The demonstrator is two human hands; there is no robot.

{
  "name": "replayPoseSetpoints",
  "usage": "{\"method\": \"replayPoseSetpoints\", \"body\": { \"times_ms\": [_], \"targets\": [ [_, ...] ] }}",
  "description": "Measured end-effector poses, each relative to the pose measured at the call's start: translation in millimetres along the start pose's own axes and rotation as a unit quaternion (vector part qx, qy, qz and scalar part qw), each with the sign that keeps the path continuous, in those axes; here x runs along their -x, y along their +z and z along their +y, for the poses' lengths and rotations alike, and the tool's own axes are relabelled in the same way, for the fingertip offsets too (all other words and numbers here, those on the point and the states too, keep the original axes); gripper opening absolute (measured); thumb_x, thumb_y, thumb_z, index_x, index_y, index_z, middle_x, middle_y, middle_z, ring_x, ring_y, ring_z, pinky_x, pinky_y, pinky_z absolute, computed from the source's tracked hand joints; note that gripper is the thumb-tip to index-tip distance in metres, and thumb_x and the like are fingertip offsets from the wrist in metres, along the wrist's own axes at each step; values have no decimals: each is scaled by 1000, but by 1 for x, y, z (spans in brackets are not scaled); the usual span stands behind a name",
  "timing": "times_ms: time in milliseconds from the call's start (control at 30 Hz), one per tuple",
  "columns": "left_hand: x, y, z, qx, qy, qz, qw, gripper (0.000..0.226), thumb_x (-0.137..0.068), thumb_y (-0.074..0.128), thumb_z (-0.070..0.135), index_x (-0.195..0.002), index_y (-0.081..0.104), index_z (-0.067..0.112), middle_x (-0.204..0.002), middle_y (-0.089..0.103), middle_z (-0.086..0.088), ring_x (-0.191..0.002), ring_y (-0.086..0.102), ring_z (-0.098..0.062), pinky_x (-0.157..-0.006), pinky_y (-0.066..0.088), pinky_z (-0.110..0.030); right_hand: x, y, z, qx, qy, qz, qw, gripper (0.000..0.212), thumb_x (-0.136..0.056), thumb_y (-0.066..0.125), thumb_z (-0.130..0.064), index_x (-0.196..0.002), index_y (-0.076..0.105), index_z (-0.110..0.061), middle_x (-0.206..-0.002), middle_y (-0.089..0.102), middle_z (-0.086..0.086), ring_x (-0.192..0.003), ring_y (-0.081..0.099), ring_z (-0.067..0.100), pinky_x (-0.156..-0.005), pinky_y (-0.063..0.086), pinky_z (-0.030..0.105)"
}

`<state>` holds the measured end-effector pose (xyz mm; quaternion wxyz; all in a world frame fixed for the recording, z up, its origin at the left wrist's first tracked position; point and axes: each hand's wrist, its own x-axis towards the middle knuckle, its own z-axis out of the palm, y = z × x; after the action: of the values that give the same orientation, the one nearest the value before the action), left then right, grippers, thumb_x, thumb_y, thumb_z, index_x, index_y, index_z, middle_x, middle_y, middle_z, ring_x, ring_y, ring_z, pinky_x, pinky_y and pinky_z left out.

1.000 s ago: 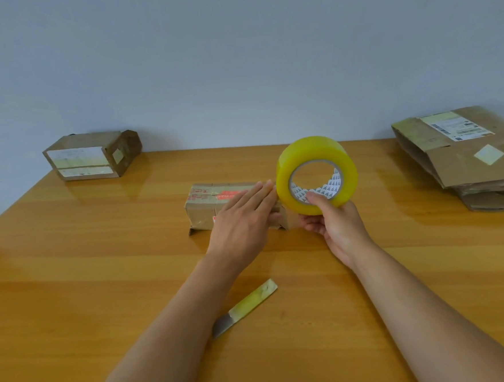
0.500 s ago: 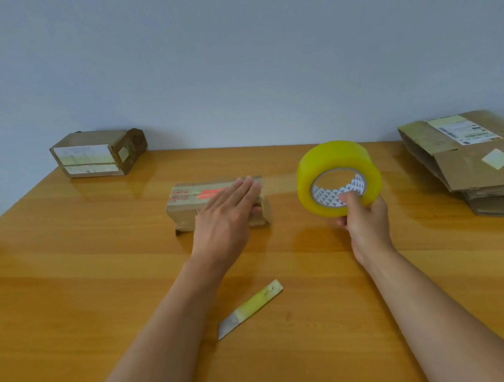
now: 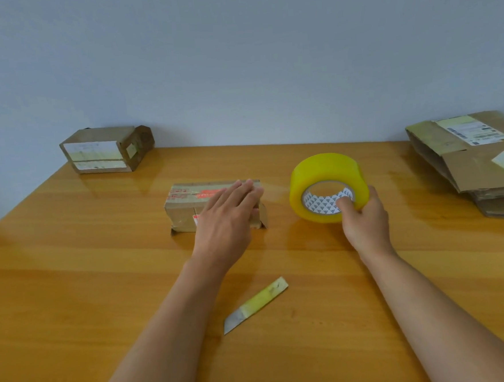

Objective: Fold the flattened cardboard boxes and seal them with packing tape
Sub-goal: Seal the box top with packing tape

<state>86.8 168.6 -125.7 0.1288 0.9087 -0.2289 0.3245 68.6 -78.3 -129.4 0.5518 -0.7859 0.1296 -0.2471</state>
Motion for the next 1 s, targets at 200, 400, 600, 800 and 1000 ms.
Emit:
{"method": "replayPoseSetpoints", "body": {
  "times_ms": [200,400,600,800,1000],
  "targets": [
    [-3,-8,11,-26,-19,-58,998,42,-98,40,24,-137,55,18,-149,50,2,-139,44,-25,-112,31,-42,1,1,1,59,-12,-33,998,17,-93,60,-20,-110,58,-14,-77,61,-7,-69,57,13,-63,40,32],
    [-6,-5,14,-59,-22,-71,996,39,-100,41,36,-135,57,25,-143,55,2,-135,46,-27,-108,36,-43,1,3,2,110,-12,-63,992,27,-93,60,-27,-116,54,-15,-82,64,3,-76,59,28,-62,41,34],
    [-9,-4,19,-76,-25,-95,992,39,-95,57,21,-134,56,26,-143,53,-4,-134,45,-31,-107,37,-48,1,3,1,125,-4,-64,990,35,-92,61,-31,-123,52,-16,-88,66,5,-80,62,29,-66,50,39],
    [-13,-11,28,-87,-44,-152,984,37,-102,42,25,-138,52,23,-160,33,1,-145,30,-33,-114,27,-50,3,3,0,129,-6,-69,989,36,-91,65,-33,-120,52,-17,-88,66,4,-81,62,29,-67,51,40],
    [-13,-14,23,-102,-25,-175,979,52,-102,42,25,-153,32,27,-163,22,9,-150,21,-31,-119,20,-48,3,2,-2,135,-2,-85,987,49,-87,72,-40,-125,48,-18,-96,62,1,-85,58,24,-71,51,38]
  ]
}}
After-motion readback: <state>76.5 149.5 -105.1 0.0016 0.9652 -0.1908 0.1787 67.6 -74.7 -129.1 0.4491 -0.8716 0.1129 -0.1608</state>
